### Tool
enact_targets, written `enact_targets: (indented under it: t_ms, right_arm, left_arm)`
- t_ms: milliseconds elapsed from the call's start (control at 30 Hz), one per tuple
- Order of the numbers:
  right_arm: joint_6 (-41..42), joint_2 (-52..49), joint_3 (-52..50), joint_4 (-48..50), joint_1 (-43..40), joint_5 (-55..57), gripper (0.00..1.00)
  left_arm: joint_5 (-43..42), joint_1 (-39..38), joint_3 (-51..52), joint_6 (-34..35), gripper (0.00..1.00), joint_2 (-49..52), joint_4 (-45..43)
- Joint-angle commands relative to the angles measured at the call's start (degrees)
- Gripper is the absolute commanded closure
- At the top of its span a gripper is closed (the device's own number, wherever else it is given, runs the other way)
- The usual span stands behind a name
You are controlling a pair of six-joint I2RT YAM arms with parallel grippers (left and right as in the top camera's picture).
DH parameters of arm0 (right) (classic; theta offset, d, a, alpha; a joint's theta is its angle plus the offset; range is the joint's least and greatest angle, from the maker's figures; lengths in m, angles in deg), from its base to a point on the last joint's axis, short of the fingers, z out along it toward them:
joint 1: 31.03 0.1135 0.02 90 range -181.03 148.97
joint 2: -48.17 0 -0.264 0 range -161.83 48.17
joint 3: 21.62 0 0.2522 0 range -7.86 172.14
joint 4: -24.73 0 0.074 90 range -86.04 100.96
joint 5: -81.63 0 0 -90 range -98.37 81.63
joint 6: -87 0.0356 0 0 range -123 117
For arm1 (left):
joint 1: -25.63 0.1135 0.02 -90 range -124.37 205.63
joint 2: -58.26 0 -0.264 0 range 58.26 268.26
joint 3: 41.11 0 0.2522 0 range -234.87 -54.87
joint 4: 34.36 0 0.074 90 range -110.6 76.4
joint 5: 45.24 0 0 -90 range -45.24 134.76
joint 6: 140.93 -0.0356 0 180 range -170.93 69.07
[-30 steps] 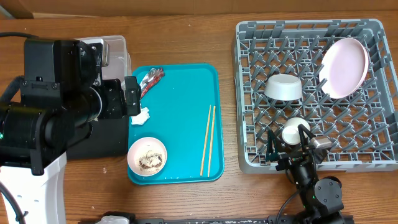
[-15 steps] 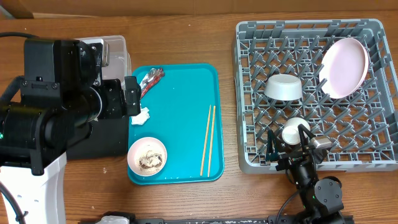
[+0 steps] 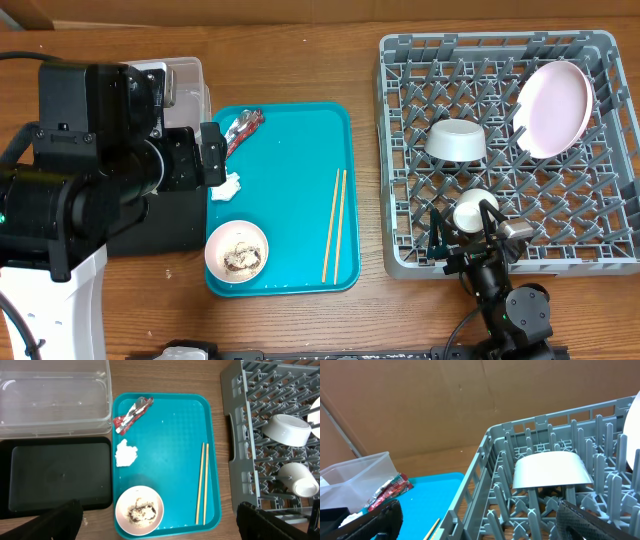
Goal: Sort waste into correct bins and load items into the dishwasher
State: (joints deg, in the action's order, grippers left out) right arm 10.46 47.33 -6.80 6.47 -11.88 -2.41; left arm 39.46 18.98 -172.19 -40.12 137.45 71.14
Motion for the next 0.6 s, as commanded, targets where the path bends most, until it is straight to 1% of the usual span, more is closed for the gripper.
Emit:
enact_targets:
  t_ms: [0,300,400,500,567]
  right_arm:
    - [0.0,0.7,-0.6,0.3,0.0,-0.3,0.00]
    - [0.0,0.7,-0.6,0.6,-0.1,-0.3,0.00]
    - [0.0,0.7,-0.6,9.0,0.0,-0.9,0.00]
    - [-0.4,0.7,-0.6,20.4,0.0,-1.2,0.00]
    - [-0.2,0.7,-0.6,24.6,0.2,-3.2,0.00]
  left_arm:
    - [0.4,-0.1,-0.4,1.0,0.00,0.2,-0.1]
    - [0.4,-0.1,-0.4,1.0,0.00,0.2,-0.1]
    - [0.4,-0.1,-0.4,1.0,0.00,0.2,-0.1]
    - [0.4,-0.1,-0.4,1.0,0.00,0.2,-0.1]
    - [0.4,-0.1,-0.4,1.0,0.00,0.2,-0.1]
